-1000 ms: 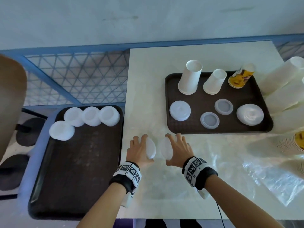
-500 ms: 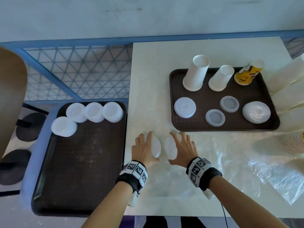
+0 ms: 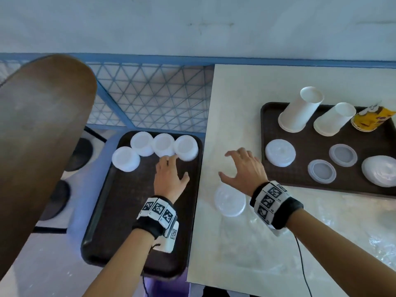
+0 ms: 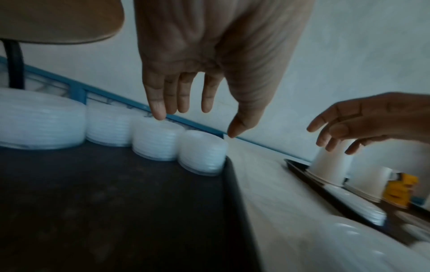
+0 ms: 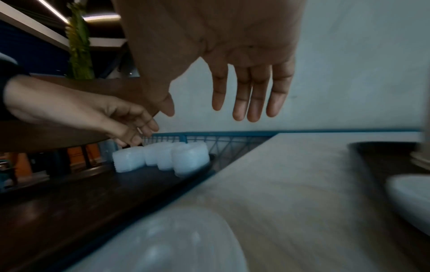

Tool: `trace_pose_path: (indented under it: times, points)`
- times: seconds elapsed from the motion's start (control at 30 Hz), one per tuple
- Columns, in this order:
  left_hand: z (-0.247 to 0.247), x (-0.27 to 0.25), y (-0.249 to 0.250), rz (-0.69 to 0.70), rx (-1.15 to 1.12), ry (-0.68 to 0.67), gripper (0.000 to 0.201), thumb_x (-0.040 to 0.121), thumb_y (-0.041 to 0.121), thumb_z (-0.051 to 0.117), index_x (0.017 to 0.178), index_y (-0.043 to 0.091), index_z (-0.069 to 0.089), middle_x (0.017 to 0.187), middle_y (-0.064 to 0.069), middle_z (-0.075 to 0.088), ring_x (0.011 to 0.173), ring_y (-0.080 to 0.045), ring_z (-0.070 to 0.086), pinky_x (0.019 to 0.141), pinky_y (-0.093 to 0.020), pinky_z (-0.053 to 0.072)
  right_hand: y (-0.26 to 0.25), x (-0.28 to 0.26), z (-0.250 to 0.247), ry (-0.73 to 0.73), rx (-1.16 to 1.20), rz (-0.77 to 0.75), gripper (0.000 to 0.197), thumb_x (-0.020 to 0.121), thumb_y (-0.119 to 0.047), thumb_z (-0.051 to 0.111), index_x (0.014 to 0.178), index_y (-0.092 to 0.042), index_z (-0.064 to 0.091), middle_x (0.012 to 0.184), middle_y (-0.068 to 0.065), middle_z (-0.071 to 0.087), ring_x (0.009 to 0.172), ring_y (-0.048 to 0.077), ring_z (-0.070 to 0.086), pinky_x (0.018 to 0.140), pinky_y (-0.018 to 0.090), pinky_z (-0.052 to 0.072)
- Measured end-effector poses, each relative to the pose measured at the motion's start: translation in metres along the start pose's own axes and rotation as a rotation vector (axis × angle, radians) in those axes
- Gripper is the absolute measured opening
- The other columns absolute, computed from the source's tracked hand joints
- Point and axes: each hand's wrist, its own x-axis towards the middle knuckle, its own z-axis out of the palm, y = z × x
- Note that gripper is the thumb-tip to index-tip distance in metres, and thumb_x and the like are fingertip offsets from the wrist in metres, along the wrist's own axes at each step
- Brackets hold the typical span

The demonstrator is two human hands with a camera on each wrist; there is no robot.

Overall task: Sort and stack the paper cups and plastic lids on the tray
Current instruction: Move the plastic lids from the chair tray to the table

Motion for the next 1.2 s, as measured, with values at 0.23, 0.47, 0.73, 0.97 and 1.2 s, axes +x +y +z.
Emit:
trace_pose_path:
  times: [0.23, 0.47, 0.73, 0.97, 1.2]
  points:
    - [-0.031, 0.069, -0.041, 0.032, 0.202, -0.083, 0.077, 0.079, 0.026, 0.067, 0.143, 0.014, 0.027, 0.148, -0.013, 0.028, 0.134, -0.033, 0.027, 0.101, -0.045, 0.036, -0.066, 0.079, 0.026, -0.095, -0.003, -0.098, 0.075, 0.073, -0.042, 0.069, 0.136, -0.016, 0.037, 0.129, 0.008, 0.047, 0.116, 0.028, 0.049, 0.095, 0.039, 0.039]
    - [-0.029, 0.116, -0.052, 0.156, 0.416, -0.232, 0.09, 0.073, 0.039, 0.071, 0.145, 0.016, 0.021, 0.149, -0.006, 0.031, 0.135, -0.031, 0.026, 0.103, -0.045, 0.033, -0.083, 0.119, 0.061, -0.214, -0.099, -0.074, 0.093, 0.071, -0.038, 0.074, 0.144, -0.016, 0.02, 0.146, 0.009, 0.029, 0.131, 0.029, 0.036, 0.104, 0.04, 0.036]
    - [-0.022, 0.112, -0.054, 0.177, 0.459, -0.27, 0.081, 0.079, 0.039, 0.065, 0.144, 0.014, 0.024, 0.142, -0.006, 0.041, 0.13, -0.029, 0.03, 0.099, -0.04, 0.033, -0.082, 0.122, 0.078, -0.283, -0.079, -0.05, 0.089, 0.076, -0.032, 0.071, 0.146, -0.016, 0.019, 0.147, 0.007, 0.032, 0.134, 0.026, 0.035, 0.108, 0.039, 0.033]
    - [-0.022, 0.045, -0.069, 0.089, 0.432, -0.375, 0.086, 0.07, 0.041, 0.071, 0.14, 0.017, 0.028, 0.135, -0.011, 0.037, 0.122, -0.029, 0.038, 0.097, -0.038, 0.037, -0.095, 0.08, 0.085, -0.382, -0.036, -0.048, 0.086, 0.07, -0.028, 0.076, 0.14, -0.02, 0.028, 0.135, 0.01, 0.031, 0.118, 0.03, 0.042, 0.091, 0.04, 0.047]
    - [-0.002, 0.002, -0.085, -0.085, 0.208, -0.368, 0.088, 0.069, 0.035, 0.075, 0.139, 0.024, 0.023, 0.136, -0.007, 0.025, 0.123, -0.028, 0.034, 0.083, -0.039, 0.051, -0.106, 0.055, 0.106, -0.431, -0.103, -0.039, 0.088, 0.067, -0.027, 0.079, 0.138, -0.023, 0.026, 0.135, 0.01, 0.032, 0.121, 0.031, 0.04, 0.096, 0.04, 0.046]
